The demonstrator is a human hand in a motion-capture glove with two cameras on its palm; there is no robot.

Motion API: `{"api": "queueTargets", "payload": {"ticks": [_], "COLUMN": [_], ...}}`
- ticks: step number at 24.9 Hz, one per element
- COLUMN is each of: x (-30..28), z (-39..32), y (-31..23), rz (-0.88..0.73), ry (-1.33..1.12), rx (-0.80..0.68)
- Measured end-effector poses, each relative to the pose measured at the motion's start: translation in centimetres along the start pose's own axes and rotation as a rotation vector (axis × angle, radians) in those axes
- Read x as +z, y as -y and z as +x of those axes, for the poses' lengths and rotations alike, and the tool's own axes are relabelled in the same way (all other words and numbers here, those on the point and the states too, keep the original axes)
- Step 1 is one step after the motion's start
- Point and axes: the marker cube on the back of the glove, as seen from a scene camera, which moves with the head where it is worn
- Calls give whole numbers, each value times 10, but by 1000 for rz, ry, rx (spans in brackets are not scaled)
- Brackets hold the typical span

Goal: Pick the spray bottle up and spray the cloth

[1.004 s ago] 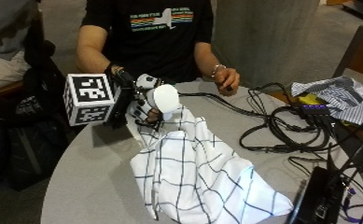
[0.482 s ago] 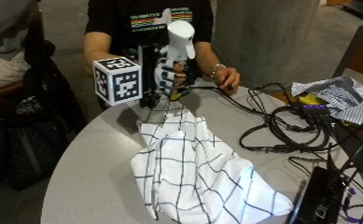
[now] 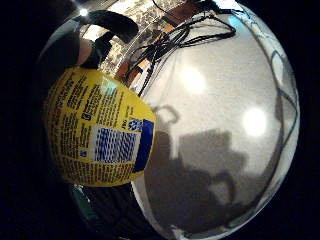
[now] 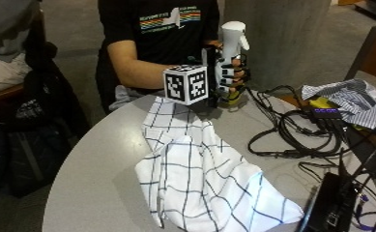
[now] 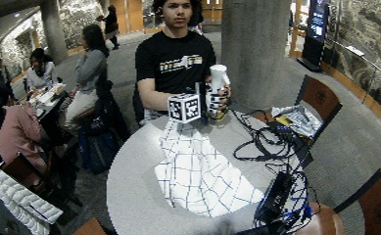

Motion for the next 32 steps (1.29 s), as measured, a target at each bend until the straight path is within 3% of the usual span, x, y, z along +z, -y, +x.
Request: {"api": "queueTargets", "payload": {"ticks": [15,23,27,32], "x": [11,-69,-121,-165], "z": [14,-5,1,16], "y": [-5,-99,-158,-209], "rz": [-41,137,313,385], "ry": [-130,-477,-661,-777], "rx": [-1,-48,55,176]}}
